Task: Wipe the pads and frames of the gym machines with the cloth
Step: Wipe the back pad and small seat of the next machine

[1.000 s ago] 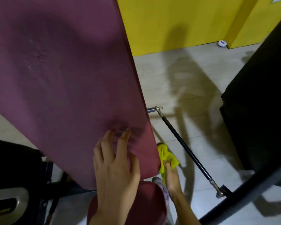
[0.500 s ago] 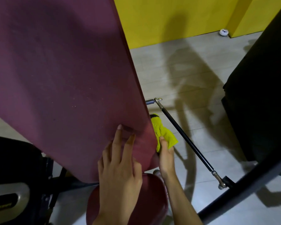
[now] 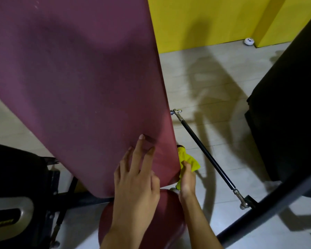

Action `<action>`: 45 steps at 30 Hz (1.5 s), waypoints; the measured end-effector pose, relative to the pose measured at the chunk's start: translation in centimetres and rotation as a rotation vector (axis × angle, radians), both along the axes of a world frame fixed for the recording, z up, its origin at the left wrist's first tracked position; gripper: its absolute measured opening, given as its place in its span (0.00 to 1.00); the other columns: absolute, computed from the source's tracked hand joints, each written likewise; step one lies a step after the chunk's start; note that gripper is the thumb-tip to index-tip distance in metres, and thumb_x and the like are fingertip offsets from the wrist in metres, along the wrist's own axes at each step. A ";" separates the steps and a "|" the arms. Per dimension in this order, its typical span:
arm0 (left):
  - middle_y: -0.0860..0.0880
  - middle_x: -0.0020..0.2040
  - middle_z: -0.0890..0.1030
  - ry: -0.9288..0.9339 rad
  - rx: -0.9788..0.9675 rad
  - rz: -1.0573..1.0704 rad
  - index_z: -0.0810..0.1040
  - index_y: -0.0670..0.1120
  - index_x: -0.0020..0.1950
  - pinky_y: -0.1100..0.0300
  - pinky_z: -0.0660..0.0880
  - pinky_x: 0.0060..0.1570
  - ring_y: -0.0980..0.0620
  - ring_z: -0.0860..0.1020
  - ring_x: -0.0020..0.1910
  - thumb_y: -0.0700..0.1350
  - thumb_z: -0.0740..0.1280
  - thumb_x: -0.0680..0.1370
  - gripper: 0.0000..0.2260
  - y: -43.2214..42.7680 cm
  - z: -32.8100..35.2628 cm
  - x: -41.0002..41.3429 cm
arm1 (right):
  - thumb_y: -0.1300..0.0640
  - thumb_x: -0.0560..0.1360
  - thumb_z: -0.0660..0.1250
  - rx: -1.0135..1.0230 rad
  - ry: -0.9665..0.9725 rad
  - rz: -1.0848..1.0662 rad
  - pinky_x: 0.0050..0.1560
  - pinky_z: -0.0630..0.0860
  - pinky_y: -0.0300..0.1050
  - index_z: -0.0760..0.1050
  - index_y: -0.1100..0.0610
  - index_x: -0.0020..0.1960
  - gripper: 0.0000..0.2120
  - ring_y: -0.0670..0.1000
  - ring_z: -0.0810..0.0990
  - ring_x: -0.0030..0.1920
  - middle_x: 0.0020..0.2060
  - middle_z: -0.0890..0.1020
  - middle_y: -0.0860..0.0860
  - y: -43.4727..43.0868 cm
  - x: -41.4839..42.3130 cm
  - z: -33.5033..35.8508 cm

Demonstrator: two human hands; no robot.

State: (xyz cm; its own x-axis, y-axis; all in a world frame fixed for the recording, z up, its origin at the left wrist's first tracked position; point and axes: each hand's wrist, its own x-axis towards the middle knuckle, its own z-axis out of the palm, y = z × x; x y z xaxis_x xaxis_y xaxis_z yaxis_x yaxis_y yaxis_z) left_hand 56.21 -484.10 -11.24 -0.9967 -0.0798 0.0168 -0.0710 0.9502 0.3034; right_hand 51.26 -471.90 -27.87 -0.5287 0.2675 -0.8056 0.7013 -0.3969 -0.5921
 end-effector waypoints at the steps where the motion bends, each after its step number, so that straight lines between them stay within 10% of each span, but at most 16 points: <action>1: 0.51 0.81 0.62 0.008 0.004 -0.006 0.74 0.51 0.72 0.40 0.74 0.62 0.41 0.70 0.73 0.39 0.73 0.70 0.30 -0.2 0.4 0.1 | 0.47 0.80 0.62 0.033 0.047 0.023 0.32 0.67 0.43 0.74 0.53 0.35 0.17 0.49 0.73 0.29 0.25 0.75 0.44 -0.2 -0.3 1.6; 6: 0.48 0.80 0.66 0.045 0.009 -0.018 0.76 0.50 0.69 0.38 0.72 0.66 0.41 0.67 0.76 0.39 0.70 0.72 0.25 -2.1 3.5 1.0 | 0.36 0.71 0.64 0.051 0.344 -0.005 0.66 0.77 0.57 0.82 0.51 0.60 0.26 0.51 0.83 0.59 0.56 0.86 0.49 -2.5 -2.5 10.4; 10: 0.46 0.77 0.69 0.078 0.012 0.053 0.79 0.49 0.64 0.38 0.74 0.63 0.40 0.71 0.73 0.42 0.68 0.68 0.23 -4.8 6.4 2.3 | 0.48 0.82 0.64 0.066 0.626 -0.090 0.71 0.71 0.50 0.80 0.46 0.61 0.11 0.46 0.80 0.65 0.62 0.83 0.44 -5.6 -4.5 19.6; 16: 0.45 0.75 0.70 0.050 -0.003 0.123 0.81 0.49 0.61 0.39 0.77 0.61 0.40 0.72 0.71 0.40 0.77 0.65 0.25 -8.8 10.2 3.8 | 0.53 0.84 0.63 0.210 0.943 -0.126 0.70 0.68 0.34 0.75 0.51 0.71 0.15 0.42 0.75 0.70 0.68 0.78 0.44 -9.5 -7.1 31.7; 23: 0.47 0.77 0.69 0.146 0.079 0.205 0.80 0.51 0.61 0.40 0.77 0.60 0.41 0.71 0.72 0.43 0.77 0.66 0.23 -12.6 14.0 3.9 | 0.49 0.82 0.60 0.828 1.290 0.265 0.78 0.40 0.72 0.61 0.36 0.78 0.26 0.45 0.48 0.83 0.80 0.61 0.37 -14.7 -6.5 35.2; 29: 0.51 0.75 0.70 0.204 0.208 0.311 0.77 0.56 0.64 0.43 0.78 0.60 0.44 0.72 0.70 0.45 0.73 0.69 0.23 -15.8 12.6 5.4 | 0.56 0.74 0.69 1.252 1.804 0.869 0.78 0.39 0.72 0.74 0.53 0.74 0.28 0.54 0.55 0.83 0.79 0.67 0.48 -20.9 -7.5 37.8; 35: 0.56 0.70 0.73 0.177 0.352 0.397 0.77 0.57 0.64 0.46 0.80 0.56 0.50 0.73 0.67 0.43 0.76 0.69 0.24 -18.8 9.7 8.1 | 0.52 0.71 0.73 1.915 1.792 1.019 0.77 0.59 0.58 0.78 0.55 0.48 0.10 0.59 0.78 0.65 0.44 0.81 0.52 -25.1 -10.9 37.6; 45: 0.53 0.70 0.73 0.143 0.316 0.408 0.74 0.53 0.69 0.51 0.79 0.58 0.48 0.77 0.65 0.44 0.71 0.74 0.24 -18.7 8.7 6.6 | 0.48 0.71 0.66 2.207 1.933 1.634 0.70 0.64 0.58 0.78 0.54 0.48 0.11 0.60 0.78 0.53 0.43 0.82 0.52 -23.8 -12.2 41.8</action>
